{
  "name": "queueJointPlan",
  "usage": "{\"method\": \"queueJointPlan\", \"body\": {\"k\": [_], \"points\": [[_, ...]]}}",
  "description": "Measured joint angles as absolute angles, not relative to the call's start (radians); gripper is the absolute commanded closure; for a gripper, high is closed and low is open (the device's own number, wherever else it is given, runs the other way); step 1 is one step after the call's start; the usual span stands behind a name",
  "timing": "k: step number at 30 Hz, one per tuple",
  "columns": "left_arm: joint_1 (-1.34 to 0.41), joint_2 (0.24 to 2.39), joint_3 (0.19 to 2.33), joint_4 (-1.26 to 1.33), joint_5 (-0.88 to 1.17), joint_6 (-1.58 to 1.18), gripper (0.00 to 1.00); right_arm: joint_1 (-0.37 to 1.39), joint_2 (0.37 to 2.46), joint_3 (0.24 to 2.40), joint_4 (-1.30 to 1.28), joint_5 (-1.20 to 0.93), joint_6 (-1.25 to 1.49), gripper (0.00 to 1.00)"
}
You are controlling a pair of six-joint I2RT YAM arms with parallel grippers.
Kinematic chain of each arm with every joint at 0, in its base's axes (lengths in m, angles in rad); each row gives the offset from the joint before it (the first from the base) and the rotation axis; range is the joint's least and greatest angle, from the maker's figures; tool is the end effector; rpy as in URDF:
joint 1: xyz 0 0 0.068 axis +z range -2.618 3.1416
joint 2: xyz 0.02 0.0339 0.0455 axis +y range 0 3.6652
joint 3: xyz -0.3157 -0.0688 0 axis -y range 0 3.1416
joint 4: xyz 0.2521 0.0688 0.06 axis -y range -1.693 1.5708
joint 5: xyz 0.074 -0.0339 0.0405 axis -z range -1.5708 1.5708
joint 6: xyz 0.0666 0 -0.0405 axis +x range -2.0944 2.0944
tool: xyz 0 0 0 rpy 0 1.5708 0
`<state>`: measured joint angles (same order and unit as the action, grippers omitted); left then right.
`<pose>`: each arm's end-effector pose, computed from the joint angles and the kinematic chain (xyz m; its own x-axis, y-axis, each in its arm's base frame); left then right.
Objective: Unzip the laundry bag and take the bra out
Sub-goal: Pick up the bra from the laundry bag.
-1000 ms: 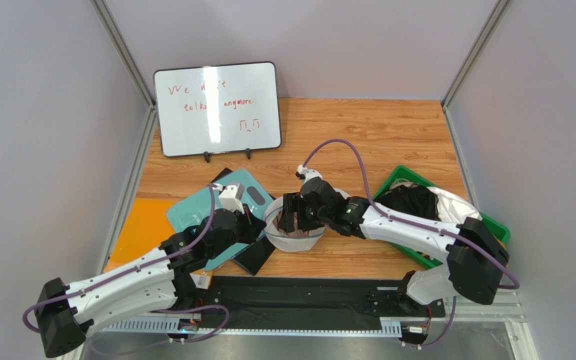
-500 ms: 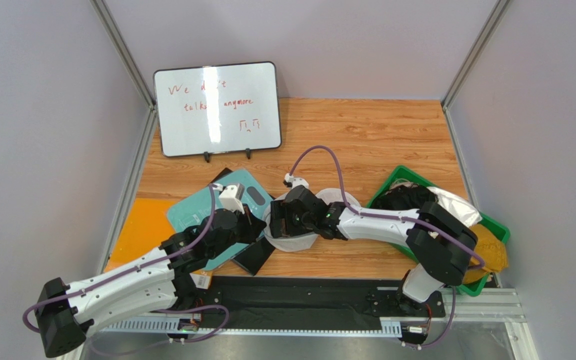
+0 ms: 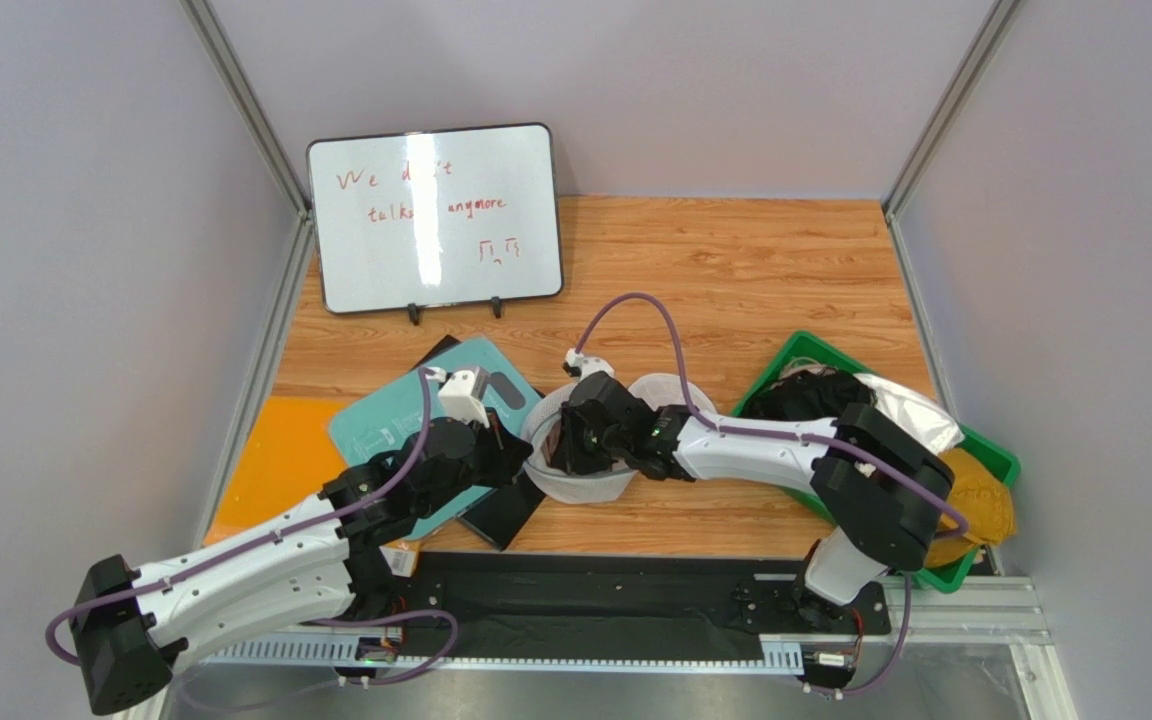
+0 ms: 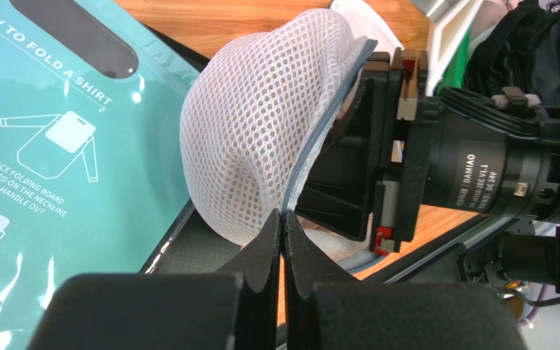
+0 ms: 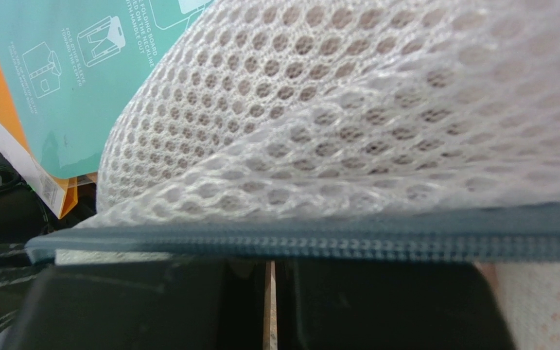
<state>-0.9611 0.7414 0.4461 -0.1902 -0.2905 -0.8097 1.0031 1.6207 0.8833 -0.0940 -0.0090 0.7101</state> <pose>0.1117 -0.1266 0.2464 -0.6480 -0.2838 -0.7068 0.2482 0.7987 -0.5482 0.1917 0.3017 0.1998 -0.8530 -0.1252 -0.5066 -0.3828 0.8100 0.4443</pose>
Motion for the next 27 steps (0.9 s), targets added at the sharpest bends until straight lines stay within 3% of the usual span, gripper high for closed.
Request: {"method": "queueJointPlan", "body": {"k": [27], "points": [[-0.953, 0.751, 0.446, -0.204, -0.297, -0.812, 1.00, 1.006, 1.219, 0.836, -0.263, 0.078, 0.629, 1.00]]}}
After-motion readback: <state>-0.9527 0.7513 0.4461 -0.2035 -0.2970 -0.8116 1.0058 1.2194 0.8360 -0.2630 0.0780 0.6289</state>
